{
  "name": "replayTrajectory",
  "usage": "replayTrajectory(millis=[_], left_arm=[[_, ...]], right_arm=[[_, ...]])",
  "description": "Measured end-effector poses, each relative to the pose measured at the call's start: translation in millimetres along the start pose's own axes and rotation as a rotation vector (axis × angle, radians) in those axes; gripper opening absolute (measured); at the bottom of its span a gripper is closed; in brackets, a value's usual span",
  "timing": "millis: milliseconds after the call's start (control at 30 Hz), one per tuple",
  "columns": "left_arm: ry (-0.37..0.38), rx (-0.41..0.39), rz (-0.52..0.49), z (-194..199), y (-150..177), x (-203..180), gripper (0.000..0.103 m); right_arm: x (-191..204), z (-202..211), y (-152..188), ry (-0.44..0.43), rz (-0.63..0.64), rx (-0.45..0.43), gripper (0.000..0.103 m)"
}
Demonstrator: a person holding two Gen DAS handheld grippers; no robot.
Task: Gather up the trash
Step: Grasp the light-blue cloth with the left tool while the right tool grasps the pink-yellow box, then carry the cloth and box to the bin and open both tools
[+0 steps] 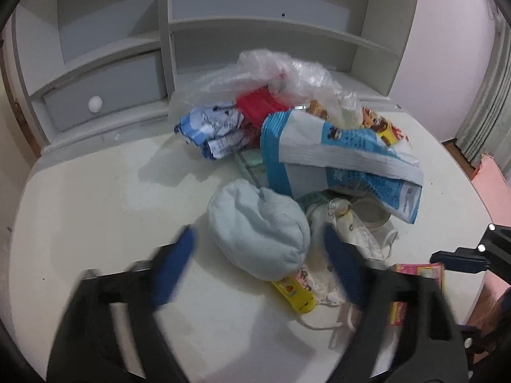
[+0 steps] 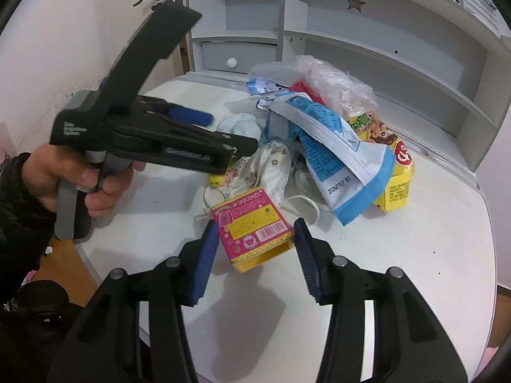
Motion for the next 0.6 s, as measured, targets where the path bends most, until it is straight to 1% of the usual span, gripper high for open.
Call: replayTrajectory(millis=[67, 100, 133, 167, 233, 433, 533, 600], left_arm=[[0.013, 0.016, 0.014, -3, 2, 2, 0.036], [0.01, 0.01, 0.019, -1, 2, 3, 0.032], [0.009, -0.001, 0.02, 2, 1, 3, 0.024], [0.001, -0.013, 0.02, 7, -1, 4, 0.021], [-0.019, -0.04, 0.021, 18, -4, 6, 0.02], [-0.069, -0.11, 0.004, 56, -15, 7, 0.019], [-0.066, -0.174, -0.024, 86, -28, -4, 0.019], [-0.066, -0.19, -0.036, 96, -34, -10, 0.019]], right_arm=[[-1, 2, 0, -0.002, -0.002, -0.005, 0.048], [-1, 3, -1, -0.001, -0.006, -0.009, 0.048], [-2, 3, -2, -0.003, -0.009, -0.012, 0.048], [-4, 5, -2, -0.005, -0.017, -0.017, 0.048], [-6, 9, -4, -0.011, -0.033, -0.028, 0.048], [-17, 21, -10, -0.021, -0.08, -0.058, 0.048], [-23, 28, -13, -0.018, -0.103, -0.074, 0.048], [-31, 34, -15, -0.007, -0.12, -0.089, 0.047]])
Point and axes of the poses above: each gripper's, at about its wrist camera, not at the fingertips, and z roughly against the way its jaws point, x to its left, y to its underside, the point moved 8 cm from there along -z, roughly the way its jaws point, and after that the axes turned 11 degrees about y, right-handed, at the moved point
